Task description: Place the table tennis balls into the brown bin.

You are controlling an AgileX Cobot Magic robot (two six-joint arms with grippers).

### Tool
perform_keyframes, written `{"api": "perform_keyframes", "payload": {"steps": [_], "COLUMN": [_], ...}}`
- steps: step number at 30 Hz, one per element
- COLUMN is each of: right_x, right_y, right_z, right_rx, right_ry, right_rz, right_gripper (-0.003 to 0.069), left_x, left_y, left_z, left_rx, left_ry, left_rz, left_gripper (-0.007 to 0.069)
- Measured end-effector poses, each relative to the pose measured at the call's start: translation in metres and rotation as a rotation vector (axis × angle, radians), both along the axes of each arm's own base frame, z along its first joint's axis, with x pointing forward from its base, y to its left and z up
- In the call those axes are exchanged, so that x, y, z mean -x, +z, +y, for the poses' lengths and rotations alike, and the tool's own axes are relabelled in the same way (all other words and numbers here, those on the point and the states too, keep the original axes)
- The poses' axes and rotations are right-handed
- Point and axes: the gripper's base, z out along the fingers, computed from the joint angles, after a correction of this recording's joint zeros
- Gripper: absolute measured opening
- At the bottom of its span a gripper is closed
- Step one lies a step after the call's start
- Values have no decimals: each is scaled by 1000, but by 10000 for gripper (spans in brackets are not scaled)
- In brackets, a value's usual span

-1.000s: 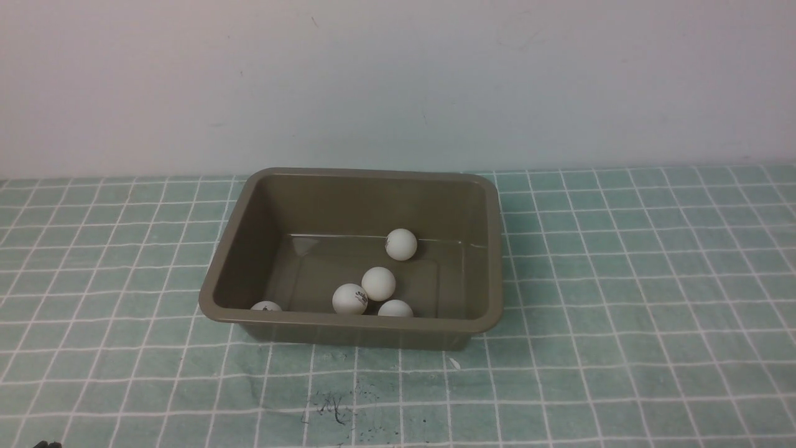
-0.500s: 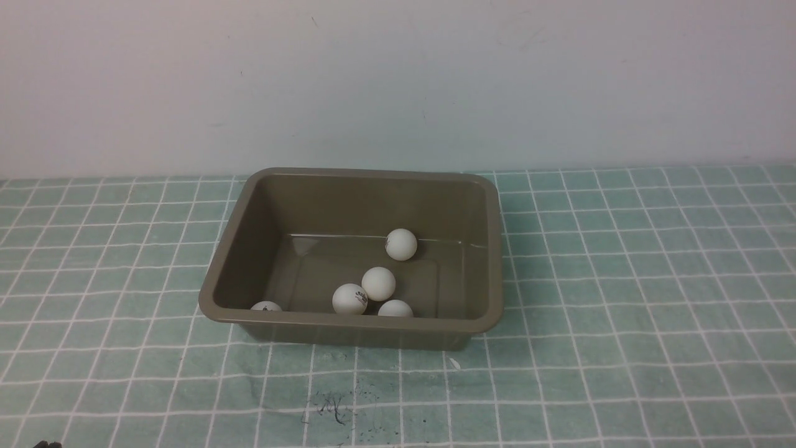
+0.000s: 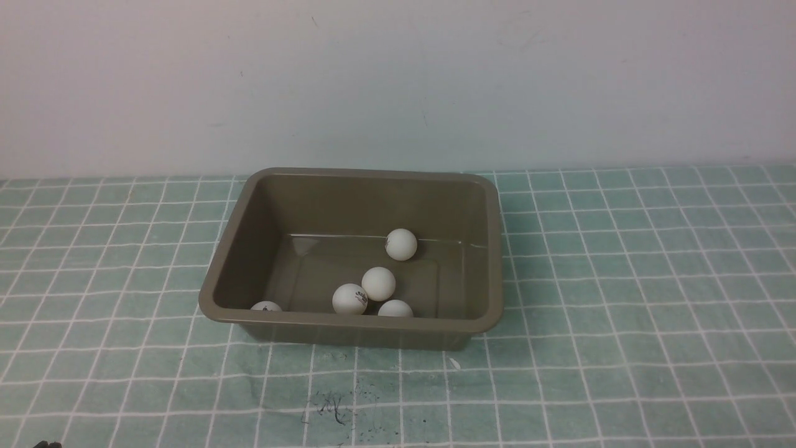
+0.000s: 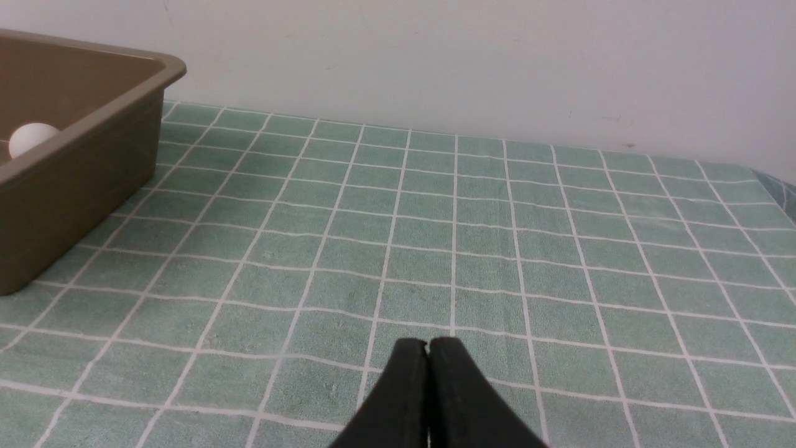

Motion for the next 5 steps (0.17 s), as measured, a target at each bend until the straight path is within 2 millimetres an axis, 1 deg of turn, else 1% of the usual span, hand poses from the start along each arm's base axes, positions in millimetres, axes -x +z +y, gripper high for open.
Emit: {"api": "perform_keyframes", "payload": {"steps": [5], "right_x": [0], "right_y": [0], "right_z": [0], "right_rx": [0], "right_ry": [0], "right_rz": [0], "right_gripper": [-15], "left_x": [0], "left_y": [0], "left_z": [0], "left_rx": [0], "left_ry": [0], "left_rz": [0], "left_gripper": [-5]}}
